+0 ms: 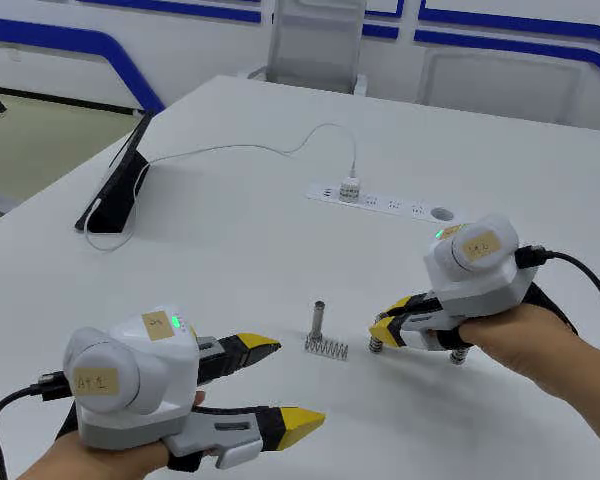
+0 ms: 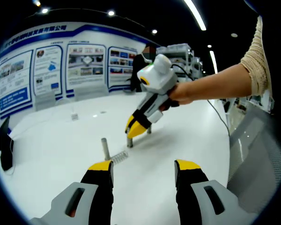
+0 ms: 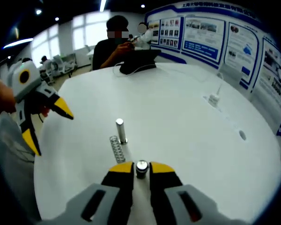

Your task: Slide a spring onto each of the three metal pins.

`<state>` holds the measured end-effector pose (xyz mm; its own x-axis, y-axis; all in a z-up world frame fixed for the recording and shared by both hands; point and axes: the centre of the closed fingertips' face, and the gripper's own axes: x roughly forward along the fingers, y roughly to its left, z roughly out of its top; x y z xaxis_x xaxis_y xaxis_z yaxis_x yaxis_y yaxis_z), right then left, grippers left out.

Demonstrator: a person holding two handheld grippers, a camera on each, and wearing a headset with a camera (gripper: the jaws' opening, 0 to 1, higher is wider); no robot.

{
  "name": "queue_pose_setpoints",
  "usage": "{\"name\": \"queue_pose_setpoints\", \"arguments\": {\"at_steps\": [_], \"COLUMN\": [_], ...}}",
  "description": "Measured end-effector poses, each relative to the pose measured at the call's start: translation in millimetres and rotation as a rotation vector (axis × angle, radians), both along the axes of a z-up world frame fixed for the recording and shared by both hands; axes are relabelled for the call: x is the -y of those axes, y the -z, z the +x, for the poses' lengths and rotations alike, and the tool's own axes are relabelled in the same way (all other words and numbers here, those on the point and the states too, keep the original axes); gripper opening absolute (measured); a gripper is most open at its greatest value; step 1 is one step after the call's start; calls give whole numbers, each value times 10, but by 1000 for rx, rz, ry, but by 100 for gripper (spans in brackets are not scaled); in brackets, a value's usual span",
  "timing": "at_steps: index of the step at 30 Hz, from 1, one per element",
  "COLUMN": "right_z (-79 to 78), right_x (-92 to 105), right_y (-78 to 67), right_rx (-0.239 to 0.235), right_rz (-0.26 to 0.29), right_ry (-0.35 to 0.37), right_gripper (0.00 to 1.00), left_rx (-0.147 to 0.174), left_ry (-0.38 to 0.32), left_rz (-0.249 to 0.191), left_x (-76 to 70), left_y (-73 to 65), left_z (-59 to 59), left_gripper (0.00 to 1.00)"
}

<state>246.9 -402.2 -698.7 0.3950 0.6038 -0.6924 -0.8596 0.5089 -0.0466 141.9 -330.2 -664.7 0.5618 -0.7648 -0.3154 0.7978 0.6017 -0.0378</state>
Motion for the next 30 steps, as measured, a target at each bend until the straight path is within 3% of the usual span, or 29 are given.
{"name": "queue_pose_setpoints", "arguments": {"at_steps": [7, 18, 30], "right_z": [-22, -47, -170], "right_x": [5, -192, -381], "right_y": [-73, -295, -205], "right_rx": [21, 78, 75], "right_rz": [-4, 25, 2], "right_ry": [-9, -50, -111], "right_gripper": [18, 19, 19], "left_rx": [4, 10, 11], "left_ry": [3, 3, -6], "left_rz": [1, 3, 4], "left_x": [13, 21, -12], "left_y": [-15, -41, -46], "left_z": [-1, -12, -15], "left_gripper": [53, 53, 53]}}
